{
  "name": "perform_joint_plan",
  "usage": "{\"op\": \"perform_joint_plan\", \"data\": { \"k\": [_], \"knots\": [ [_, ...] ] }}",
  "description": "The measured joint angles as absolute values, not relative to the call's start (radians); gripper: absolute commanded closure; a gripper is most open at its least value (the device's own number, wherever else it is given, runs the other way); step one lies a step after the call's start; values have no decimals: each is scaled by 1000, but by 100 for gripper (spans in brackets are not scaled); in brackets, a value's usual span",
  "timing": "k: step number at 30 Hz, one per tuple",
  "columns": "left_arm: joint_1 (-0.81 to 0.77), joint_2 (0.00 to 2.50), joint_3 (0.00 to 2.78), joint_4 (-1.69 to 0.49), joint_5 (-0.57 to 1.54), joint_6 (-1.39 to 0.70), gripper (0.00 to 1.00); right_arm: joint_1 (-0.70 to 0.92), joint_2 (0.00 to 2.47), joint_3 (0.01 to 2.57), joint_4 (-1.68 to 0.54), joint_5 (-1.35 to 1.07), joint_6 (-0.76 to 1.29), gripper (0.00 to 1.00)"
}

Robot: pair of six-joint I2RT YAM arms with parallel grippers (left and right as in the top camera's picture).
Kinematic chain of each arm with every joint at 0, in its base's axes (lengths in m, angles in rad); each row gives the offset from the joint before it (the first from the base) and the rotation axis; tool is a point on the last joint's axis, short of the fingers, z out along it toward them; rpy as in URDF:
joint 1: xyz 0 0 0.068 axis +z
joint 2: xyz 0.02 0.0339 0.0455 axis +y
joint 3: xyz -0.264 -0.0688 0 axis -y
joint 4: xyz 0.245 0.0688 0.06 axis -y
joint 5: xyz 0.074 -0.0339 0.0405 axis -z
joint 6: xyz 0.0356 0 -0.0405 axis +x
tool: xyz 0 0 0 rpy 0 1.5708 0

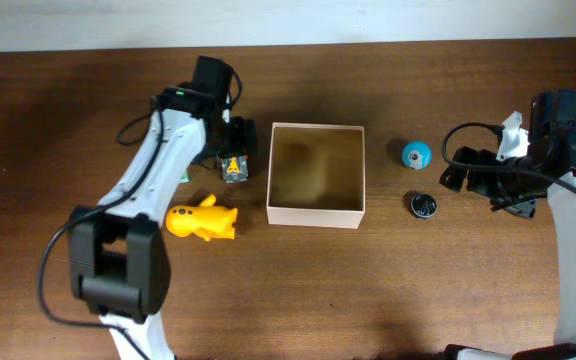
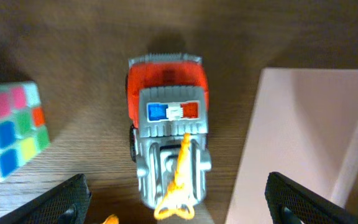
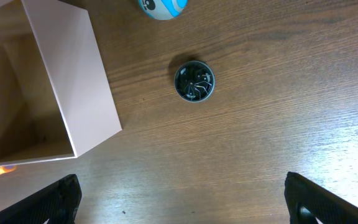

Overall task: Pack container
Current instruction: 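Reach the left gripper to the red-grey toy truck and grasp it, then carry the truck with the left gripper and drop it into the box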

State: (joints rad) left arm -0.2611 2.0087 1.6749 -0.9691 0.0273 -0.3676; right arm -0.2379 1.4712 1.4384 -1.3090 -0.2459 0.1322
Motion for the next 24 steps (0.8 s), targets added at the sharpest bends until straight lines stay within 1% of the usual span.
{"op": "perform_joint_plan", "data": {
  "k": [6, 9, 10, 13, 17, 19, 24],
  "knots": [
    [-285, 2097, 1675, -955, -2, -422, 9, -238, 1471, 1438, -1309, -249, 133, 1],
    [-285, 2128, 1675, -953, -13, -440, 11, -238, 1471, 1438, -1309, -249, 133, 1],
    [-285, 2139, 1675, -952, -15, -445, 16, -238, 1471, 1438, -1309, -249, 132, 1],
    [-285, 2176, 1675, -950, -23, -463, 23, -238, 1471, 1438, -1309, -249, 132, 1],
    [-285, 2202, 1675, -950, -28, -469, 23, -238, 1471, 1438, -1309, -250, 132, 1],
    [-285, 2202, 1684, -960, -28, -469, 30, -238, 1471, 1438, -1309, -250, 133, 1],
    [-285, 2202, 1747, -1037, -28, -452, 53, -238, 1471, 1438, -1309, -252, 132, 1]
  ]
}}
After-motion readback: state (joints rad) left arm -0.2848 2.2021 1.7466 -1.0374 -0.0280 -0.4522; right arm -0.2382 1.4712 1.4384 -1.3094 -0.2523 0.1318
